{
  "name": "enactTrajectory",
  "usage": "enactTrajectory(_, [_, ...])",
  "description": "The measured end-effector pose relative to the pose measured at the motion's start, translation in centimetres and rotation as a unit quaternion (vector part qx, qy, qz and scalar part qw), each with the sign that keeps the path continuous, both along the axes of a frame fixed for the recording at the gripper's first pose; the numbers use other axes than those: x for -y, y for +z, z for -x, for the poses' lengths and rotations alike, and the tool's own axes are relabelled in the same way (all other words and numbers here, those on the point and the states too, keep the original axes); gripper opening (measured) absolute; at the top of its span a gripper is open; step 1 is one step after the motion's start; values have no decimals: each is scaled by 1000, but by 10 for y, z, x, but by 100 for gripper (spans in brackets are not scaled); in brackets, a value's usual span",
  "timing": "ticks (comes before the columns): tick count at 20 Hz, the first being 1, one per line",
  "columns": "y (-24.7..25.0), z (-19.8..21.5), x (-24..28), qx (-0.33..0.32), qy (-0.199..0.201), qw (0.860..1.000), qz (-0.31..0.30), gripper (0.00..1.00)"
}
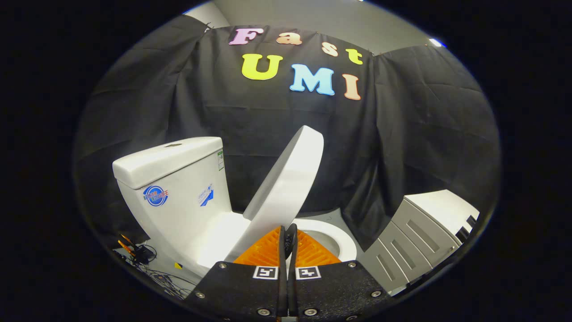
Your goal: Open the toilet lid.
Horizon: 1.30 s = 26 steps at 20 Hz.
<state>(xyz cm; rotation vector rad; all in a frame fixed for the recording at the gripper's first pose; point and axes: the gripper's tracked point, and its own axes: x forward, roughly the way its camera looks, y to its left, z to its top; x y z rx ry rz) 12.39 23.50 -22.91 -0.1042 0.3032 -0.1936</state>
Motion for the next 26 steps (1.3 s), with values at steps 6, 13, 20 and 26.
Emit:
enactTrajectory(6, [15, -4, -29, 11, 21, 999, 46, 0])
enactTrajectory(13, [30, -12, -66, 27, 52, 994, 92, 0])
enactTrajectory(20, [35, -22, -104, 52, 85, 987, 125, 0])
enactTrajectory(26, [33, -25, -132, 66, 123, 985, 104, 2])
